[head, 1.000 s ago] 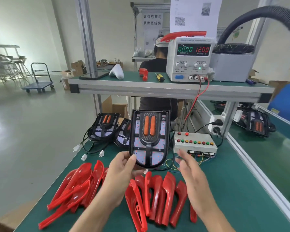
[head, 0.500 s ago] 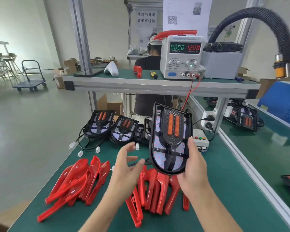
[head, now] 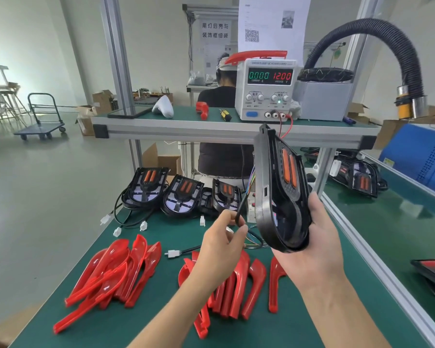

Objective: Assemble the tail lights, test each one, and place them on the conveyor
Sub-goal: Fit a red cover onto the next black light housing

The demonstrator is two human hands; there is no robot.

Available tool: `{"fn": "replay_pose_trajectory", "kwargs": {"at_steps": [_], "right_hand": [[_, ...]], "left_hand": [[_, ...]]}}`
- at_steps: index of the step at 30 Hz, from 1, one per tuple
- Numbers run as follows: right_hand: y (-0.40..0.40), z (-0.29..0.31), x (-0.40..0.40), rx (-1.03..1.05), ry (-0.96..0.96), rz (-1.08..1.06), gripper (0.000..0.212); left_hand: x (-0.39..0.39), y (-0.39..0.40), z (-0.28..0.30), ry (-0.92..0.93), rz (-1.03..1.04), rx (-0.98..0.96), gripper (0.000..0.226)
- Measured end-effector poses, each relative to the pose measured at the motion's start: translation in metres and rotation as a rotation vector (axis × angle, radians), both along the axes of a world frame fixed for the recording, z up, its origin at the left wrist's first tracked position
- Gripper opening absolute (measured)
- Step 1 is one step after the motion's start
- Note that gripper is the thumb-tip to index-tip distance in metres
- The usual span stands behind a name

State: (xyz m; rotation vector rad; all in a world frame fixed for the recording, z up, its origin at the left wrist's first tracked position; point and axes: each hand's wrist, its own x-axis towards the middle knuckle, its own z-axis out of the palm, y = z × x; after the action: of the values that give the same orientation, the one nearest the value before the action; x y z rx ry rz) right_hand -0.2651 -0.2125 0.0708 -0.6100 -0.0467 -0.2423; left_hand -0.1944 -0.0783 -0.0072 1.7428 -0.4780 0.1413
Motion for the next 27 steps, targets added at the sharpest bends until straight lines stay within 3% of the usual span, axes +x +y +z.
{"fn": "replay_pose_trajectory", "kwargs": {"at_steps": [4,7,10,12,16,19,24,27], "right_hand": [[0.010,0.000,0.001,-0.047,-0.013,0.029,0.050],[0.020,-0.001,0.005,-0.134,-0.033,-0.056,0.051],[0.024,-0.006,0.012,-0.230,0.005,-0.181,0.044],[0.021,-0.012,0.014,-0.267,0.048,-0.231,0.046],[0.003,-0.038,0.003,-0.459,0.164,-0.212,0.046],[-0.011,-0.066,-0.006,-0.648,0.262,-0.170,0.049],[-0.011,-0.110,-0.011,-0.811,0.308,-0.083,0.047],[-0.010,-0.126,-0.013,-0.963,0.335,-0.015,0.055]], "left_hand": [[0.007,-0.005,0.002,0.023,-0.054,0.011,0.019],[0.005,-0.009,0.011,0.106,-0.156,-0.182,0.026],[-0.005,-0.010,0.004,0.102,-0.261,-0.256,0.031],[-0.014,-0.010,-0.009,0.248,-0.361,-0.357,0.031],[-0.033,-0.008,-0.033,0.674,-0.553,-0.608,0.080],[-0.034,0.002,-0.045,0.797,-0.576,-0.667,0.096],[-0.041,0.001,-0.055,0.691,-0.384,-0.561,0.067],[-0.046,-0.003,-0.066,0.685,-0.272,-0.591,0.054]]}}
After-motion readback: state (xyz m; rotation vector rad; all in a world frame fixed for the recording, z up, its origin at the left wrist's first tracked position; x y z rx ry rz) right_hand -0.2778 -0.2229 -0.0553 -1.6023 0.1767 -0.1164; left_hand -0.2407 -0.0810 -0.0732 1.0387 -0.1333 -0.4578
